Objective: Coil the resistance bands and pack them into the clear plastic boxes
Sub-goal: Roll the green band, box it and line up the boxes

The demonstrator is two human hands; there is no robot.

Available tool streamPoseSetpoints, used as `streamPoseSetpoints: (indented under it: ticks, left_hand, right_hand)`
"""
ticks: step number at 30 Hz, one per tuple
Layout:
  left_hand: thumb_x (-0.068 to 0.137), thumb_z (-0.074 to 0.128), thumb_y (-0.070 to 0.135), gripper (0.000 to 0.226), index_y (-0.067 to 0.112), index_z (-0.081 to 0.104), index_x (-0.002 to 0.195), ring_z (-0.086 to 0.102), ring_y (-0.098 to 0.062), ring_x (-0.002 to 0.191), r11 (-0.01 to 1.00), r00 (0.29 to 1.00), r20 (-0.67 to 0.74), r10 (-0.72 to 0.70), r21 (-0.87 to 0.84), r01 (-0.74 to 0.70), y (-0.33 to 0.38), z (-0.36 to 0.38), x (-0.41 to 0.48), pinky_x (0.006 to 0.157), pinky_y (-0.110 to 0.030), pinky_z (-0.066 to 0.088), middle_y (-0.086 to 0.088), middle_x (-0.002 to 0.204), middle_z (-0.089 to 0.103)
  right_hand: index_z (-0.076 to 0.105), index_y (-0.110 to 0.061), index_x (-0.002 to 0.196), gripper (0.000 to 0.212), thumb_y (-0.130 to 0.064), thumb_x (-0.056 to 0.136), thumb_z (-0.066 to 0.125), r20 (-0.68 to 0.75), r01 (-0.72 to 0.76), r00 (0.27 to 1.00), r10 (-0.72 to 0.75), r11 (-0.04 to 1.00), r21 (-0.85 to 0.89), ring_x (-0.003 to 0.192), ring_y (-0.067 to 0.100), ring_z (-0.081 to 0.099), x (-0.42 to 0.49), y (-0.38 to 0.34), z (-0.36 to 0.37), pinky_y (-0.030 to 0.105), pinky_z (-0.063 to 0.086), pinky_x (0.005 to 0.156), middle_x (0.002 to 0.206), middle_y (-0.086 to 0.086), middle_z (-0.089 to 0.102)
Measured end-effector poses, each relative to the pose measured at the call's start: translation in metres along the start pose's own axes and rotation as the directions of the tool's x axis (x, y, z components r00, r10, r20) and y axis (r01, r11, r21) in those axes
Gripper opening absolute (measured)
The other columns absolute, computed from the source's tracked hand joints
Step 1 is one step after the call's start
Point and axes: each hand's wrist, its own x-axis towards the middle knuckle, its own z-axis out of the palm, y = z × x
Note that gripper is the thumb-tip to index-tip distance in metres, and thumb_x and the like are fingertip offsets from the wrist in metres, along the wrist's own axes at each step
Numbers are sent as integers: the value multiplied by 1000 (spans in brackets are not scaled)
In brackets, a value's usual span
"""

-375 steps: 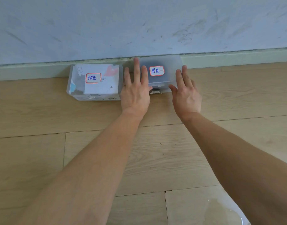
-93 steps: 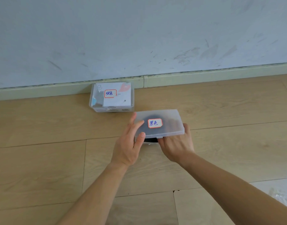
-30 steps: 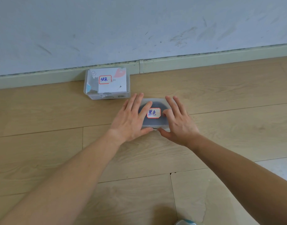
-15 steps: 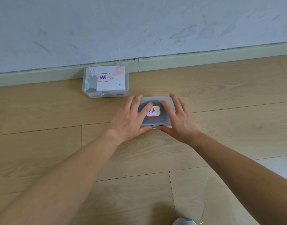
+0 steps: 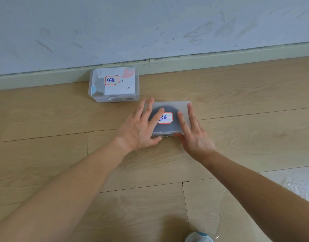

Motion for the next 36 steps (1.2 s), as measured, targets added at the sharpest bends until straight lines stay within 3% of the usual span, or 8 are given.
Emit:
streamPoseSetpoints:
  ticks: [4,8,13,19,23,27,32,36]
  left_hand:
    - [75,68,68,98,17,35,152,31,-50,145,1000,1000,-27,-14,16,14,1,3,0,103,-50,48,-29,160,28]
    - [84,58,70,92,17,32,155,25,-52,147,996,994,-62,-92,14,93,4,6,7,113,-56,38,-30,161,25]
    - [89,48,71,93,24,12,161,8,-37,156,986,989,9,-147,76,146,-9,-8,38,123,-55,19,-20,168,5]
    - [87,67,56,91,14,28,157,22,-37,153,984,983,-63,-174,12,175,-1,2,38,121,-49,29,-21,166,19]
    - [83,73,51,90,10,34,153,26,-35,152,979,977,-60,-205,-16,205,5,-1,37,120,-49,31,-19,164,26]
    - [78,75,44,83,10,44,147,36,-32,147,980,974,-111,-197,-38,194,9,-6,34,117,-48,35,-14,159,39]
    - [74,77,24,44,17,65,115,61,-29,104,991,947,-290,-134,-42,127,9,-8,34,87,-40,48,-5,117,64]
    - [75,79,15,37,16,68,110,65,-28,99,983,946,-270,-181,-83,164,4,-10,52,78,-40,53,-4,113,67]
  right_hand:
    - [30,-4,153,77,-12,90,73,-23,41,999,-43,997,-72,130,54,50,-1,8,6,57,53,95,157,39,20]
    - [30,-11,154,74,-29,94,69,15,9,1000,-7,994,-112,135,51,46,19,10,0,62,49,97,160,32,22]
    - [16,-20,161,70,-49,102,40,127,-112,982,140,972,-207,149,47,22,54,6,-8,61,32,113,168,18,6]
    - [21,-13,159,69,-44,102,45,128,-133,977,172,953,-271,151,42,19,57,-4,-12,57,26,118,167,20,13]
    - [27,-9,156,69,-39,99,51,104,-98,985,135,948,-304,151,38,24,54,-9,-12,57,27,118,165,17,24]
    - [23,-11,157,72,-39,97,51,109,-89,986,130,944,-319,151,37,23,50,-15,-11,57,24,119,165,16,22]
    - [37,-17,154,64,-15,93,57,44,-41,997,59,940,-340,139,41,41,50,-11,-11,58,32,113,156,16,39]
    - [45,-16,149,57,-10,92,43,45,-54,996,74,937,-344,131,41,48,73,-10,-18,56,39,108,150,17,45]
